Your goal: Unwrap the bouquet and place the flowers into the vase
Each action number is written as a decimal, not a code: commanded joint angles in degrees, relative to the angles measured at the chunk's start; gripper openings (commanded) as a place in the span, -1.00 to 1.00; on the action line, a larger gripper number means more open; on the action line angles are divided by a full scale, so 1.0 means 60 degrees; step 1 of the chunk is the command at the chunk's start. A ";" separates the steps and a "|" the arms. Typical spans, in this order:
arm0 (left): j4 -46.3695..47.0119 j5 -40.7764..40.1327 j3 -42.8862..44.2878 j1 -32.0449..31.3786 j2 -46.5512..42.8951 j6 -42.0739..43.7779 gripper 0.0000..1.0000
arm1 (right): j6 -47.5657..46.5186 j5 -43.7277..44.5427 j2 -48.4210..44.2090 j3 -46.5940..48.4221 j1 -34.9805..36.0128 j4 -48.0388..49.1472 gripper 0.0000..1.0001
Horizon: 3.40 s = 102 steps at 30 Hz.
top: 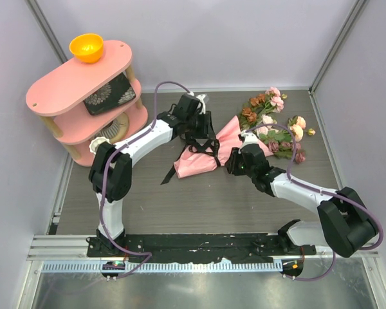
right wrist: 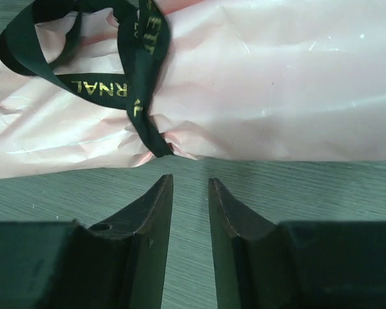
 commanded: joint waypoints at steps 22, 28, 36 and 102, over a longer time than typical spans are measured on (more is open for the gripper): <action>0.1812 -0.1973 -0.3948 -0.0180 -0.3167 -0.0062 -1.00 | -0.0716 -0.0930 0.2244 0.2340 0.0317 0.0270 -0.19; 0.2046 -0.2369 -0.3772 0.0039 -0.1938 -0.0575 -1.00 | -0.1083 0.0081 0.2539 0.2780 0.0757 -0.0184 -0.34; 0.2748 -0.2735 -0.4766 0.0069 -0.1569 -0.1234 -1.00 | -0.1215 0.1326 0.2276 0.2517 0.1139 -0.0581 -0.76; 0.4463 0.1437 -0.7273 0.0054 -0.7986 -0.0881 0.31 | 0.2225 0.0815 -0.3555 0.0776 0.1139 -0.4212 -0.98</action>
